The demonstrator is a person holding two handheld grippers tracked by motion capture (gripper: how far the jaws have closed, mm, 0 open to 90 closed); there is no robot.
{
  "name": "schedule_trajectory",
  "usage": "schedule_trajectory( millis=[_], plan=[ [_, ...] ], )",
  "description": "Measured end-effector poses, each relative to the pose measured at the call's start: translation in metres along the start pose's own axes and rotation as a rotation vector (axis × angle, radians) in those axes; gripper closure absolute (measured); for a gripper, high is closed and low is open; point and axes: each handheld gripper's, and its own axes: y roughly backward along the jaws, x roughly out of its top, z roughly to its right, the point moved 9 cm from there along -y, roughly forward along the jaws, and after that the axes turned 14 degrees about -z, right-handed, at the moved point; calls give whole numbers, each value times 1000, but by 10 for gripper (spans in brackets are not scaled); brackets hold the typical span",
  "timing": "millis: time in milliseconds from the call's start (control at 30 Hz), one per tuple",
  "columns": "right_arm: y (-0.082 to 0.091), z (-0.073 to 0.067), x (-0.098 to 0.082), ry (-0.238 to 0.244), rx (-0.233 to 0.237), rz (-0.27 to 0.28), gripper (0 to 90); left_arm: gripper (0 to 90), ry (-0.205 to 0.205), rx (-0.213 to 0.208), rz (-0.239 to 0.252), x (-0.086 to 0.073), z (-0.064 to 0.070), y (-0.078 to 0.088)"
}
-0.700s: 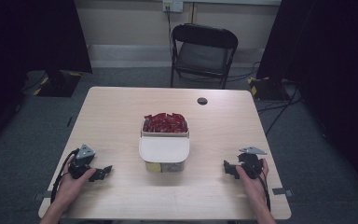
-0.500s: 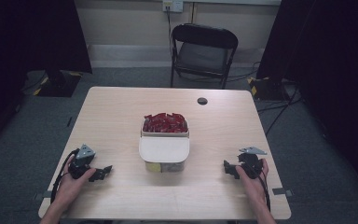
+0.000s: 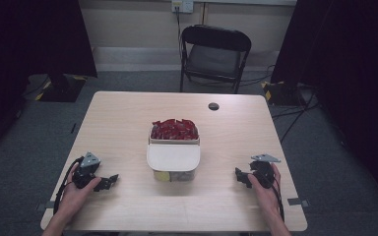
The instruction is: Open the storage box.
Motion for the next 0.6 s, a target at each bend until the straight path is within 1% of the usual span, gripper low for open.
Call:
schedule_trajectory(
  millis=[33,100,200,233,267,300,333,367,400,433,467,500,533,600],
  plan=[
    [0,-2,1,7,10,4,145,61,0,0,0,0,0,0],
    [2,-5,3,16,10,10,146,61,0,0,0,0,0,0],
    [5,-9,4,19,24,21,147,61,0,0,0,0,0,0],
    [7,-12,6,16,39,27,152,61,0,0,0,0,0,0],
    [8,-13,6,18,45,29,152,61,0,-1,0,0,0,0],
    [8,-13,6,18,45,29,152,62,0,-1,0,0,0,0],
    [10,-16,7,14,68,18,152,61,0,0,0,0,0,0],
    [10,-18,7,17,73,16,152,62,0,0,0,0,0,0],
    [11,-19,7,18,66,15,153,61,0,0,0,0,0,0],
    [13,-20,8,23,70,17,154,61,-1,0,-1,0,0,0],
    [15,-23,9,27,82,23,153,61,0,0,0,0,0,0],
    [15,-23,9,27,82,23,153,62,0,0,0,0,0,0],
    [20,-28,12,35,100,41,153,61,-2,0,-1,0,0,0],
    [25,-34,15,47,117,55,153,61,0,0,0,0,0,0]
  ],
)
